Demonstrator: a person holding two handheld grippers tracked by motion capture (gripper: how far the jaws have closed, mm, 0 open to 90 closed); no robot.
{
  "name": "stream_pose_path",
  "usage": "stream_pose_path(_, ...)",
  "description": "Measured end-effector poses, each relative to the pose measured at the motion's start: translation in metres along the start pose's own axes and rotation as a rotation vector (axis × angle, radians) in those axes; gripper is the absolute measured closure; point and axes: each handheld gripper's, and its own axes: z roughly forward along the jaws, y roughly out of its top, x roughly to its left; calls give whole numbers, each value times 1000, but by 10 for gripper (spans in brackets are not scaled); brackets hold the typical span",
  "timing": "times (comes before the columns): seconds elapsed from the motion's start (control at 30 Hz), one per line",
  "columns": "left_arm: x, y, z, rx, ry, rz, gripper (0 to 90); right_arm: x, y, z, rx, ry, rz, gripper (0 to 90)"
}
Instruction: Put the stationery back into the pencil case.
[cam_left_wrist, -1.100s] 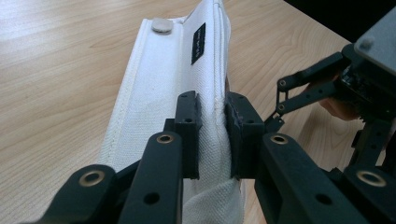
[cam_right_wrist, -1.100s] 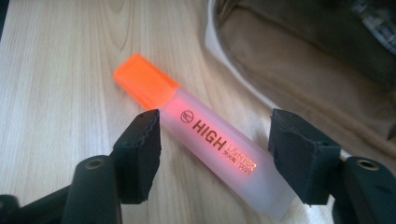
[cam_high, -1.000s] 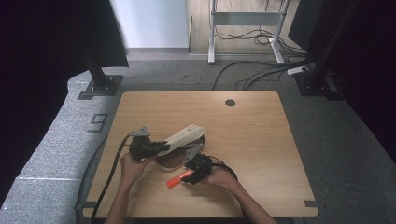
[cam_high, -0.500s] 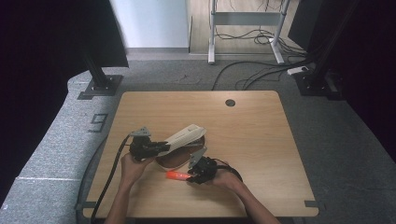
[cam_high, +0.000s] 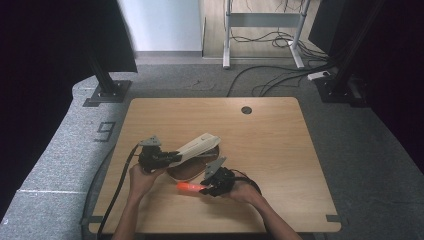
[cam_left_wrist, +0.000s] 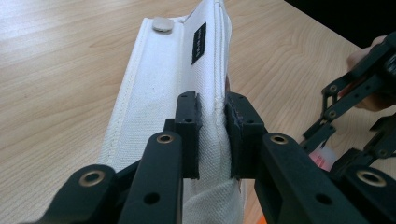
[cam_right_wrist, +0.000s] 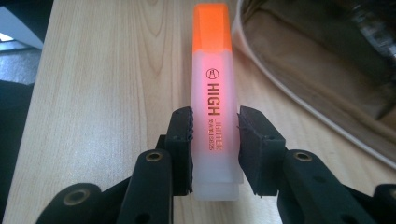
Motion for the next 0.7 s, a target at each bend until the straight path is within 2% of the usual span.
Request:
stream_pose_path(0.2, 0, 0, 0, -6, 3, -2, 765, -6, 2, -11, -5, -47, 18, 650)
stream_pose_path(0.3, 0, 0, 0, -7, 2, -3, 765, -12, 2, -15, -5, -79, 42, 650)
stream_pose_path(0.57, 0, 0, 0, -6, 2, -3, 765, -25, 5, -15, 27, -130, 73, 650)
stream_pose_path(0.7, 0, 0, 0, -7, 0, -4, 765, -32, 6, -12, 24, -141, 89, 650)
